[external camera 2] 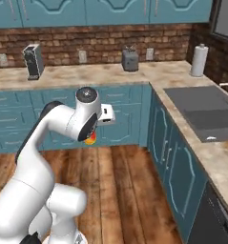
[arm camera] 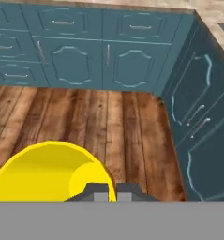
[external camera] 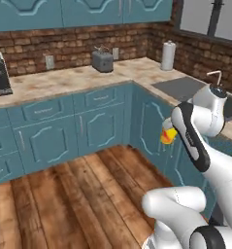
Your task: Place the pitcher and cup on the dining counter for serving.
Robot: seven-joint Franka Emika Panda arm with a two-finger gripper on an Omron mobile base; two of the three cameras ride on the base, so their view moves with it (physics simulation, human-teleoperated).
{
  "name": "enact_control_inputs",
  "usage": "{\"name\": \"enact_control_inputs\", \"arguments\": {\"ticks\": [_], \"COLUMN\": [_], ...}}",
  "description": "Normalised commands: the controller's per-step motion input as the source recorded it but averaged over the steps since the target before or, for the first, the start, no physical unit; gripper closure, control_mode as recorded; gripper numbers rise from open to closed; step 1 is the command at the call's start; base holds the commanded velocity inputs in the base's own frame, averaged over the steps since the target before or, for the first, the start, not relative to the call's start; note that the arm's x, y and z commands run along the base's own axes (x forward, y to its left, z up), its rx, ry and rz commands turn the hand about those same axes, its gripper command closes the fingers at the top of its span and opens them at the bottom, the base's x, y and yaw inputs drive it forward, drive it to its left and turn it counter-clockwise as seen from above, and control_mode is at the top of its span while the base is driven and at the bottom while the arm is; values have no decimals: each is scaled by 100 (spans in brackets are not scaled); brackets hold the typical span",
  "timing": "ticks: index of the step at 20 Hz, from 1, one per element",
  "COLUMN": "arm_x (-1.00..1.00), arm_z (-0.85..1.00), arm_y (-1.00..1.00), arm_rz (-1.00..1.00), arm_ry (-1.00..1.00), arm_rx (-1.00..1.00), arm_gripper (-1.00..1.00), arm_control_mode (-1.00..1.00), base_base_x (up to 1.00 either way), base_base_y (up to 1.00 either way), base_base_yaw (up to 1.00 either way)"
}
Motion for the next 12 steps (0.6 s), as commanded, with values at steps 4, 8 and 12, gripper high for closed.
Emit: {"name": "enact_control_inputs", "arguments": {"ticks": [4, 8, 12], "arm_x": [0, 0, 0], "arm_z": [0, 0, 0], "arm_y": [0, 0, 0], "arm_rz": [0, 0, 0], "arm_ry": [0, 0, 0], "arm_rx": [0, 0, 0], "arm_gripper": [100, 100, 100], "arm_control_mode": [100, 100, 100], "base_base_x": [-9, -1, 0], "base_base_y": [0, 0, 0], "base_base_yaw": [100, 100, 100]}}
